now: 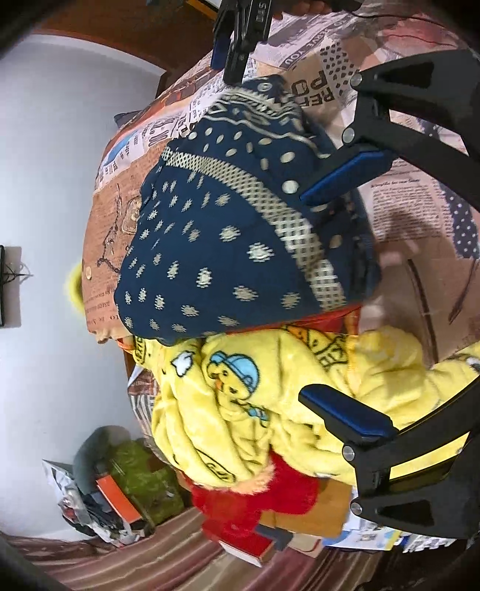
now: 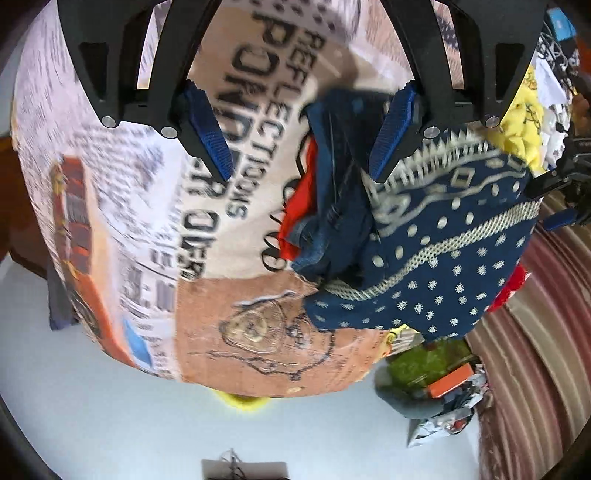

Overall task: Fold large clothes
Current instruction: 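Open both grippers and pull them back from the clothes stack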

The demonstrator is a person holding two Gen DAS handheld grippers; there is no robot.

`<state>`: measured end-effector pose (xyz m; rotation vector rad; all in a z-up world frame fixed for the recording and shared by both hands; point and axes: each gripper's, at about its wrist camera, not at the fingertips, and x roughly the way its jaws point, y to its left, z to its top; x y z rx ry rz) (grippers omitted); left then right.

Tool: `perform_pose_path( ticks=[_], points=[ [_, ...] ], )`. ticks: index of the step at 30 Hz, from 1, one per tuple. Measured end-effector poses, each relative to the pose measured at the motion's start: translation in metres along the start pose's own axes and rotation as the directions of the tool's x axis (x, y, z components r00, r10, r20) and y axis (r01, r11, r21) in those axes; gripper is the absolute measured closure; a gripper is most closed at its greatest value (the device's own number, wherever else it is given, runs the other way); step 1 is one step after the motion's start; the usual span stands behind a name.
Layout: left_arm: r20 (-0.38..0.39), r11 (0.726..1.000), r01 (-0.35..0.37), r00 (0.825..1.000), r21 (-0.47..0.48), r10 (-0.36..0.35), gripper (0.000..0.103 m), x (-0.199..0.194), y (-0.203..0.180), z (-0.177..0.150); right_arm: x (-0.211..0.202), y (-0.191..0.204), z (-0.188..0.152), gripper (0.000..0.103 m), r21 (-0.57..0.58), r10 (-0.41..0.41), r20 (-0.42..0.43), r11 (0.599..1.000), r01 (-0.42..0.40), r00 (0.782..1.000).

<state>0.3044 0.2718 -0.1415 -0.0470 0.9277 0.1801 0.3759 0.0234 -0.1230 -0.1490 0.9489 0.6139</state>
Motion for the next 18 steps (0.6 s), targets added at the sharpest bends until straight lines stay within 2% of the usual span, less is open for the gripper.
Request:
perform_pose_path(
  ticks=[3,5,10,13,15,18],
  points=[
    [0.005,1.000,-0.012,1.000,-0.015,0.012,0.005,-0.016,-0.002,-0.004,-0.027,0.001,-0.005,0.030,0.010,0.012,0.038,1.000,-0.012,0.999],
    [0.035,1.000,-0.015,0.999,-0.021,0.016,0.005,-0.033,-0.005,-0.007,-0.053,0.009,-0.006,0.029,0.002,0.021,0.086,1.000,-0.021,0.996],
    [0.178,0.999,-0.004,0.984,-0.039,0.010,0.005,-0.103,-0.013,-0.008,-0.116,0.037,-0.008,0.029,-0.040,0.070,0.222,0.997,-0.063,0.972],
    [0.296,0.999,0.006,0.955,-0.036,0.005,0.005,-0.154,-0.022,-0.011,-0.158,0.057,-0.011,0.029,-0.080,0.106,0.320,0.993,-0.084,0.942],
    [0.377,0.999,0.020,0.926,-0.033,-0.006,0.005,-0.189,-0.029,-0.015,-0.188,0.071,-0.015,0.029,-0.108,0.129,0.394,0.990,-0.094,0.910],
    [0.486,0.998,0.045,0.874,-0.034,-0.023,0.005,-0.237,-0.040,-0.024,-0.226,0.085,-0.024,0.029,-0.130,0.161,0.486,0.985,-0.111,0.859]
  ],
)
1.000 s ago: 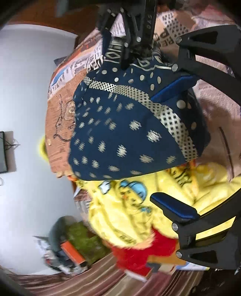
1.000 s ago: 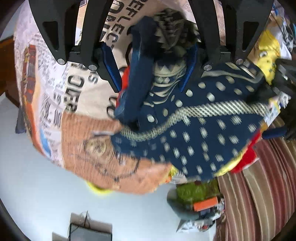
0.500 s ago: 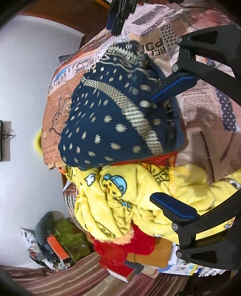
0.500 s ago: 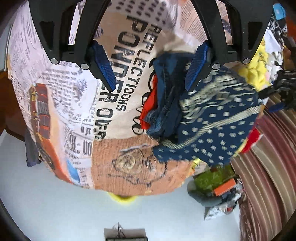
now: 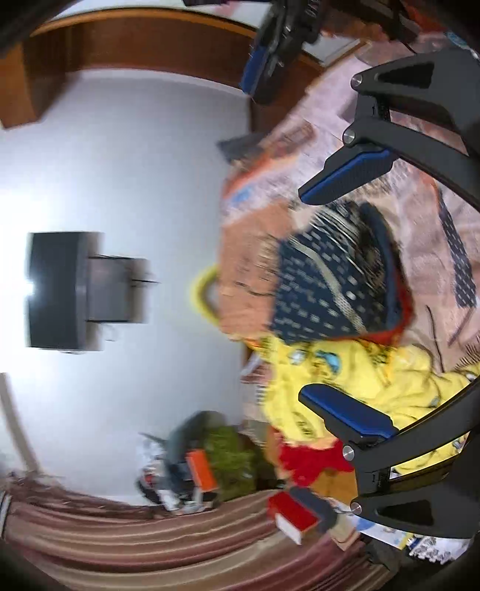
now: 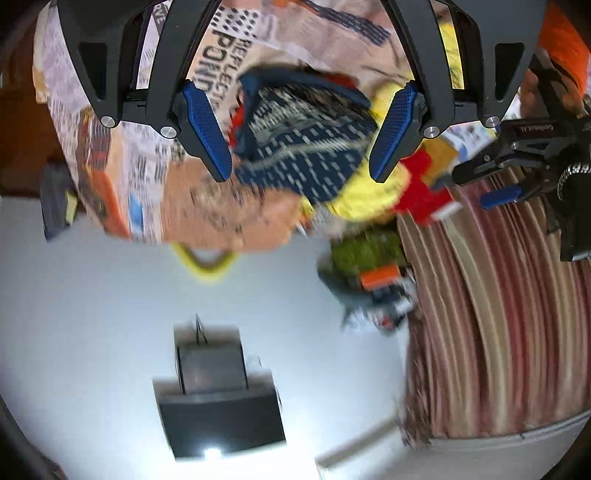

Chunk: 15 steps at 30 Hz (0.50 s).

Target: Fold large clothes

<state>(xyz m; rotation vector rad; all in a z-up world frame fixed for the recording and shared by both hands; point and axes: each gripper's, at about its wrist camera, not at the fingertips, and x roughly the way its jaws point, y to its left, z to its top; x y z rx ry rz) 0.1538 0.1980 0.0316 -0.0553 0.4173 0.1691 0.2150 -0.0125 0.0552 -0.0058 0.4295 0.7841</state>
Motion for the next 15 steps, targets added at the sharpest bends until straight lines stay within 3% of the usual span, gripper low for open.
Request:
perform_pose_path(
  ticks=[8,12,15],
  points=[
    [0.230,1.000,0.020,0.973,0.005,-0.020,0.005,-0.090,-0.033,0.003,-0.074,0.041,0.006,0.029,-0.039,0.032,0.206,0.999,-0.025,0.978],
    [0.288,1.000,0.003,0.958,0.010,-0.005,0.005,-0.114,-0.047,-0.008,-0.090,0.053,-0.003,0.029,-0.041,0.032,0.247,0.999,-0.022,0.969],
    [0.297,1.000,0.002,0.955,0.004,-0.003,0.004,-0.122,-0.051,-0.016,-0.089,0.054,-0.010,0.021,-0.040,-0.008,0.256,0.999,0.018,0.967]
  ],
)
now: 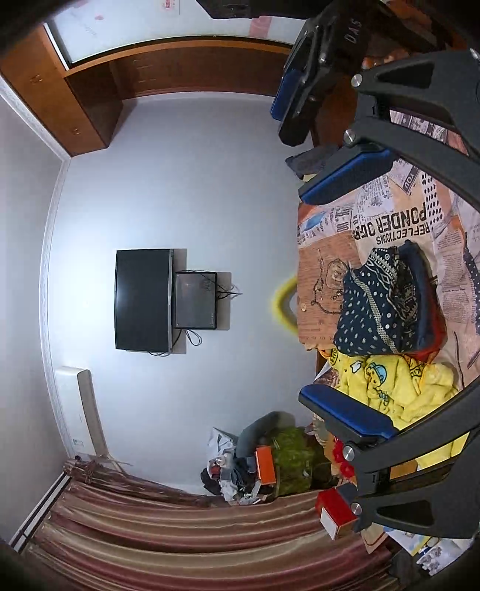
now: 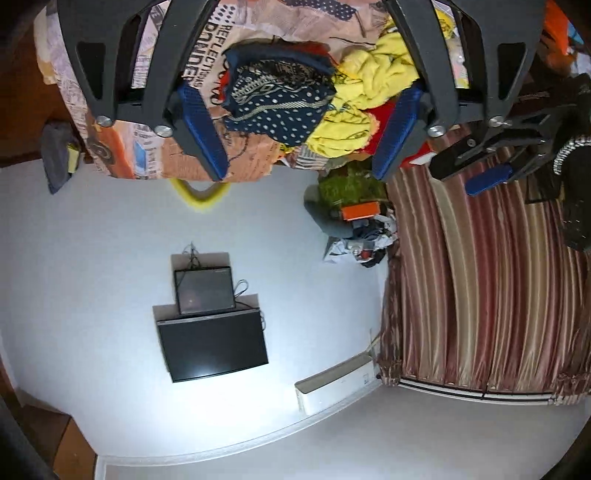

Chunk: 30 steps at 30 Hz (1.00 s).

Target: Fold large clothes

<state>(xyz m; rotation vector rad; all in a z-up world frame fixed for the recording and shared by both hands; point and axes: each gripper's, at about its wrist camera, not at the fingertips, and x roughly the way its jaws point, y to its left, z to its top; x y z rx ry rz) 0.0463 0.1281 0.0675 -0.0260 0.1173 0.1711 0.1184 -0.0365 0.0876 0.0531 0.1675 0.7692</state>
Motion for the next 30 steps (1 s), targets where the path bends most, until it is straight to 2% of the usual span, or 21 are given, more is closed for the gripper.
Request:
perform_pose_path(
  ticks=[2,6,7,23,30],
  points=[
    [-0.004,1.000,-0.010,1.000,0.004,0.010,0.001,-0.002,-0.001,-0.004,0.003,0.001,-0.004,0.020,-0.012,-0.027,0.002,1.000,0.028,1.000],
    [-0.023,1.000,-0.025,0.999,-0.002,0.025,0.001,-0.003,-0.001,-0.013,0.000,0.001,-0.005,0.002,-0.013,-0.054,-0.005,0.998,0.054,0.999],
    [-0.030,1.000,-0.025,0.999,-0.008,0.024,0.001,-0.002,0.000,-0.014,0.001,0.000,-0.005,0.000,-0.010,-0.063,-0.002,0.998,0.063,0.998],
    [-0.064,0.999,-0.036,0.997,-0.021,0.035,0.001,0.004,0.003,-0.026,0.000,-0.003,-0.018,0.000,0.005,-0.099,-0.027,0.995,0.099,0.995],
    [-0.077,0.999,-0.041,0.996,-0.017,0.040,0.001,0.005,0.004,-0.029,0.005,-0.011,-0.021,0.000,0.045,-0.096,-0.071,0.994,0.099,0.993]
  ],
)
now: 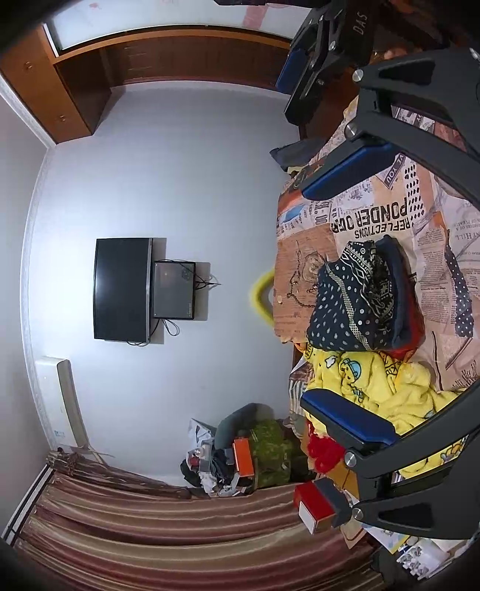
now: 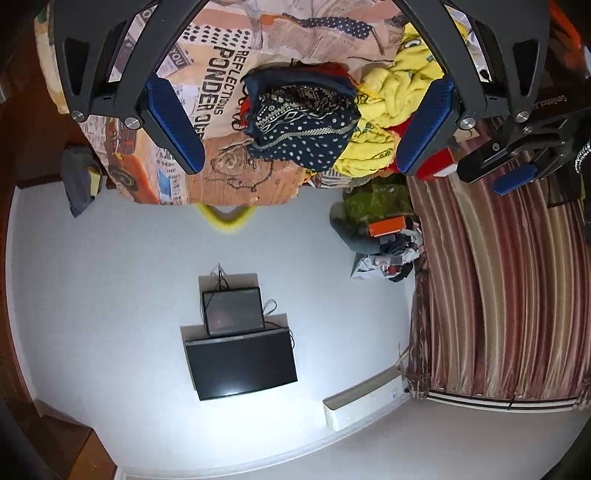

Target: Fold large clothes

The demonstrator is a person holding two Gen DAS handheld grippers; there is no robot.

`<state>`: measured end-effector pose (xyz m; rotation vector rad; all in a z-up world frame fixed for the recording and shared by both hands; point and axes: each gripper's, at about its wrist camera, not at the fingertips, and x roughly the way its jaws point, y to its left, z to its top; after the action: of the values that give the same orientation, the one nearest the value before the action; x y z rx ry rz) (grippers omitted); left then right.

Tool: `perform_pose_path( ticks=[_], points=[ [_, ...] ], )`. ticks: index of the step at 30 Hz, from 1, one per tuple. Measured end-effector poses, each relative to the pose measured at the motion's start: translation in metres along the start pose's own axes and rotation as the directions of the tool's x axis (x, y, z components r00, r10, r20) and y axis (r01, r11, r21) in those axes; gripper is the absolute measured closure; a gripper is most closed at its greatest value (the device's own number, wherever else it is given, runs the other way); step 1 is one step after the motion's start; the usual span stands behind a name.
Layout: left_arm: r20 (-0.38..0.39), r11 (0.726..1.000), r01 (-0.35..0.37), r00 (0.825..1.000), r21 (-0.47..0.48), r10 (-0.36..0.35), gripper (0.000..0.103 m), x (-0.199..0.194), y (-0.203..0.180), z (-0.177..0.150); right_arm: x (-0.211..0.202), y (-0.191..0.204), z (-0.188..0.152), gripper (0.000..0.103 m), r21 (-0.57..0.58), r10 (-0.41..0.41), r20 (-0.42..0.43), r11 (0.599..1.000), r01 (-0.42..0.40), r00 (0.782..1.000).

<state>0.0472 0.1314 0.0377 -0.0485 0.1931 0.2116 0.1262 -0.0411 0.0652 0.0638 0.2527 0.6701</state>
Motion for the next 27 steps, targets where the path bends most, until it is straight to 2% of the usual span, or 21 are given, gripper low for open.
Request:
perform_pose_path(
  ticks=[27],
  points=[
    [-0.037,0.999,0.024,0.999,-0.031,-0.025,0.001,0.015,0.003,-0.005,-0.001,0.002,0.003,0.000,-0.003,0.005,-0.010,1.000,-0.005,1.000]
  ],
)
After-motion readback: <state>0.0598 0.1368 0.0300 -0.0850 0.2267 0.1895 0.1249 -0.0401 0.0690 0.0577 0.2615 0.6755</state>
